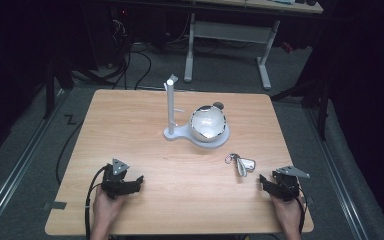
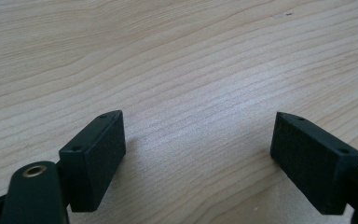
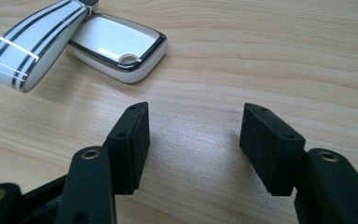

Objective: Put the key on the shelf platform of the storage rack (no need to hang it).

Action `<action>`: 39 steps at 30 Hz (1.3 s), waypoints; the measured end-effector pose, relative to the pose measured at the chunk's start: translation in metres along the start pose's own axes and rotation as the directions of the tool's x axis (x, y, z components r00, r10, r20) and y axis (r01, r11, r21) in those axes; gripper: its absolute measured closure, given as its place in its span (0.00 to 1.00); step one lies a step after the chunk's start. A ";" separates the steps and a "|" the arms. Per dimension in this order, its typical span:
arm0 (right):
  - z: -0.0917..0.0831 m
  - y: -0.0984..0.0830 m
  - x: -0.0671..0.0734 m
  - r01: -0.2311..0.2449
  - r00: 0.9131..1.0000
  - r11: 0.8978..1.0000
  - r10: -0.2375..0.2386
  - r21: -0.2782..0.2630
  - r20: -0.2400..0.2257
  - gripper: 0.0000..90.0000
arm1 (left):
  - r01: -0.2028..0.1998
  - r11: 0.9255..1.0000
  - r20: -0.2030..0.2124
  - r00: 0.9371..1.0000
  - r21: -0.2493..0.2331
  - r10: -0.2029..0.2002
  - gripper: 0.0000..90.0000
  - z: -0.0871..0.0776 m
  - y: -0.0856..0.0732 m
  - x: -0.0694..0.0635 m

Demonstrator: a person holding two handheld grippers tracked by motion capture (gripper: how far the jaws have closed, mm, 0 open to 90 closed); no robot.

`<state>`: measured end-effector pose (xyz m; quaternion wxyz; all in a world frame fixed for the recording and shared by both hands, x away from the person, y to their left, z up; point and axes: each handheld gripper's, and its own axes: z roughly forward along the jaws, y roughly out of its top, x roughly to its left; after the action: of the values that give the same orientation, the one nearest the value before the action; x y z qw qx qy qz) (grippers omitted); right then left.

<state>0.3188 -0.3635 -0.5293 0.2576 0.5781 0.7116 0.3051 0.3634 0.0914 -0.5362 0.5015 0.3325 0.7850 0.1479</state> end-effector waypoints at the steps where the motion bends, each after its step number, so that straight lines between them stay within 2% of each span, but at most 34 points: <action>1: 0.000 0.000 0.000 0.006 1.000 1.000 -0.006 -0.002 0.000 0.48 | 0.005 1.000 -0.003 1.000 0.002 -0.005 0.20 0.000 0.000 0.000; 4: 0.000 0.000 -0.001 0.003 1.000 1.000 -0.003 0.001 -0.004 0.48 | 0.009 1.000 -0.007 1.000 0.002 -0.009 0.20 0.000 -0.001 -0.001; 6: 0.000 0.000 -0.001 0.011 1.000 1.000 -0.011 -0.002 -0.006 0.48 | -0.020 1.000 0.001 1.000 0.008 0.020 0.16 0.000 -0.002 0.000; 12: 0.000 0.000 -0.001 0.007 1.000 1.000 -0.007 0.001 -0.007 0.47 | -0.019 1.000 0.009 1.000 0.015 0.019 0.17 0.000 -0.001 0.000; 15: -0.001 0.000 -0.004 -0.004 1.000 1.000 0.004 0.005 -0.017 0.47 | 0.003 1.000 -0.002 1.000 0.012 -0.003 0.17 0.000 0.000 -0.001; 19: -0.004 0.000 -0.004 0.000 1.000 1.000 0.000 0.013 -0.021 0.48 | -0.009 1.000 0.001 1.000 0.015 0.009 0.16 0.000 -0.001 -0.001; 25: -0.009 0.001 -0.003 -0.003 0.999 1.000 0.002 -0.030 -0.034 0.48 | -0.017 1.000 0.005 1.000 0.013 0.017 0.16 -0.001 -0.002 -0.001; 33: -0.024 0.015 0.005 0.006 0.995 0.996 -0.014 -0.085 -0.100 0.48 | -0.008 1.000 0.007 1.000 0.019 0.008 0.17 -0.001 -0.002 -0.001; 35: -0.025 0.018 0.007 0.002 0.994 0.996 -0.012 -0.085 -0.111 0.48 | -0.015 1.000 0.010 1.000 0.016 0.015 0.17 -0.001 -0.002 -0.001; 39: -0.025 0.025 0.015 0.031 0.990 0.996 -0.041 -0.081 -0.134 0.49 | -0.019 1.000 0.010 1.000 0.016 0.019 0.17 -0.001 -0.002 0.000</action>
<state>0.3142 -0.3491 -0.4940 0.2366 0.5325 0.7252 0.3668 0.3618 0.0897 -0.5367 0.5013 0.3445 0.7804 0.1447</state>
